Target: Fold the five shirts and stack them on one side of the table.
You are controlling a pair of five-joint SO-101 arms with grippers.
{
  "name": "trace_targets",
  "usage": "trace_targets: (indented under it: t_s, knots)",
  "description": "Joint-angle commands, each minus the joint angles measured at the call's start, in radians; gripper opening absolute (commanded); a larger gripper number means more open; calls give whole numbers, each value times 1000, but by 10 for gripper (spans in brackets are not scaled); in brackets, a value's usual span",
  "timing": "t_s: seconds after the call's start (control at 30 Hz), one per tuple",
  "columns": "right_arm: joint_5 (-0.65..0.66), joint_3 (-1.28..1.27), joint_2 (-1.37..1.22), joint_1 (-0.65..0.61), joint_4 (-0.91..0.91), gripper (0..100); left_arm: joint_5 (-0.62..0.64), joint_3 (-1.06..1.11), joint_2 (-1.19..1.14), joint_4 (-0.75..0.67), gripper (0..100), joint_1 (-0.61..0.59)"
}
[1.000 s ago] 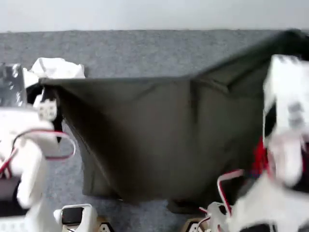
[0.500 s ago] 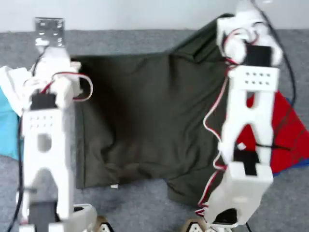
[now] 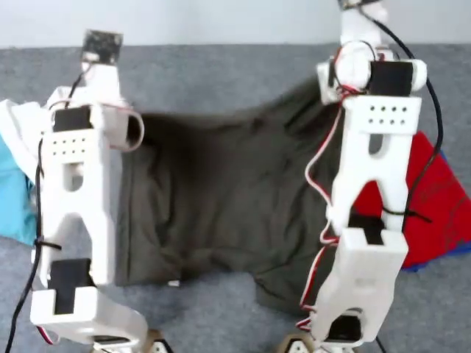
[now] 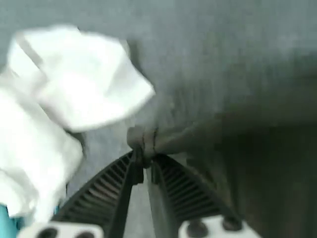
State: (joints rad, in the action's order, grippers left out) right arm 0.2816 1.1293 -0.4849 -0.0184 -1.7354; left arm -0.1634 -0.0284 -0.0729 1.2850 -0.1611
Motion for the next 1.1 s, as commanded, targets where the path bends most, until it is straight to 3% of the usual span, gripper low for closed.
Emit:
trace_targets:
  t_s: [0.0,0.13,0.37,0.6,0.8,1.07]
  knots:
    - [48,-3,48,36,-64,10,-69,-39,8,163,14,-6]
    - [75,-213,177,48,-65,10,-103,-39,28,284,14,-6]
    - [189,-798,565,50,-62,10,-187,-33,146,473,14,-5]
    - [284,-1169,857,50,-61,10,-198,136,298,470,14,-46]
    - [325,-1267,990,51,-64,10,-284,378,468,470,14,-52]
    - [330,-1494,1106,51,-64,10,-305,644,690,470,14,-54]
